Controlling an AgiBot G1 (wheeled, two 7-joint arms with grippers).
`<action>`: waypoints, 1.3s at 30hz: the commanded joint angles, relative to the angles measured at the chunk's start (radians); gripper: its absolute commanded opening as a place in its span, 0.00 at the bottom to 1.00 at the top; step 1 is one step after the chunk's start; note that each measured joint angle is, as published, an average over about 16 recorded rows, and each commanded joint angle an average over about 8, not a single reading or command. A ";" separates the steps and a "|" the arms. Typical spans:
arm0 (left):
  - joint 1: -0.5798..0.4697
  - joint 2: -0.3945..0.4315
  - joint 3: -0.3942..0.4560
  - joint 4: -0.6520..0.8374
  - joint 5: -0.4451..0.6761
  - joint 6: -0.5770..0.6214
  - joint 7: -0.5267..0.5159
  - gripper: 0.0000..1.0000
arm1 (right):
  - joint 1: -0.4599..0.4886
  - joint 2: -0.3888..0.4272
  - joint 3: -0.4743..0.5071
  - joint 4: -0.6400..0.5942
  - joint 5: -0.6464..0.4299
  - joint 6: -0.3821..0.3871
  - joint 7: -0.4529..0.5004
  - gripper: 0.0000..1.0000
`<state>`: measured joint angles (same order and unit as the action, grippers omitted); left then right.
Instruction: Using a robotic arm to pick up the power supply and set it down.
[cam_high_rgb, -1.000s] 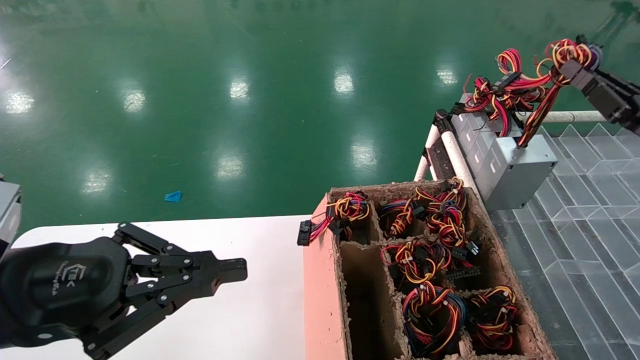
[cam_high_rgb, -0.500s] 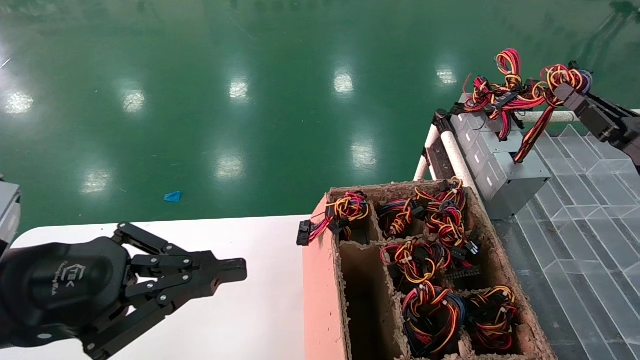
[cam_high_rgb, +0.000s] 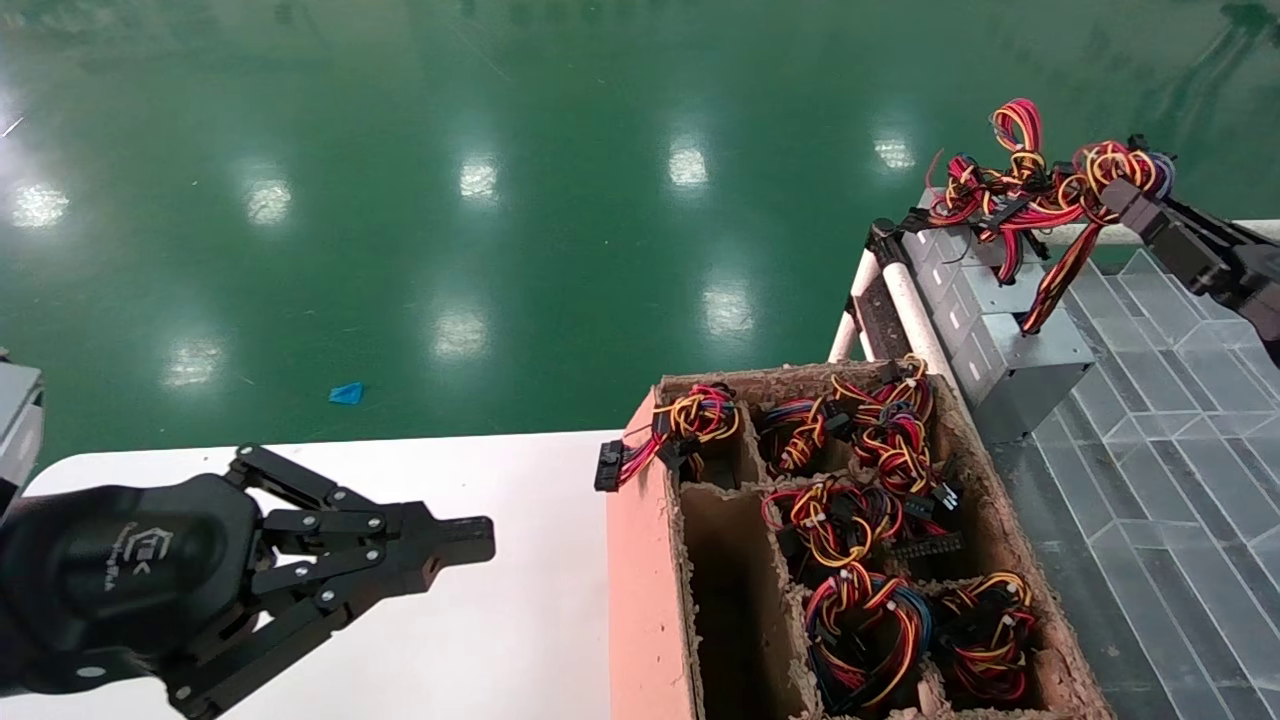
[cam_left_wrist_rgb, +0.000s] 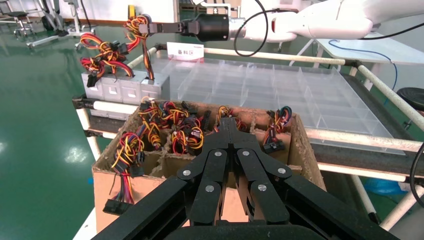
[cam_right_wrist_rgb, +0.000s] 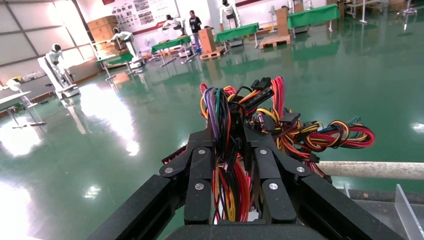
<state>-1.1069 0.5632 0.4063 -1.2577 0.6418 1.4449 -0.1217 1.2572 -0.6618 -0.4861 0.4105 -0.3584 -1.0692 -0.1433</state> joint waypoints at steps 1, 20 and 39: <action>0.000 0.000 0.000 0.000 0.000 0.000 0.000 0.00 | 0.010 -0.003 -0.003 -0.013 -0.006 -0.009 -0.005 1.00; 0.000 0.000 0.000 0.000 0.000 0.000 0.000 0.00 | 0.096 0.014 -0.057 0.021 -0.142 -0.040 -0.197 1.00; 0.000 0.000 0.000 0.000 0.000 0.000 0.000 0.26 | 0.027 0.025 0.004 0.237 -0.206 -0.130 -0.092 1.00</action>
<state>-1.1069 0.5631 0.4065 -1.2577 0.6417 1.4448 -0.1216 1.2845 -0.6363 -0.4819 0.6471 -0.5645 -1.1995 -0.2350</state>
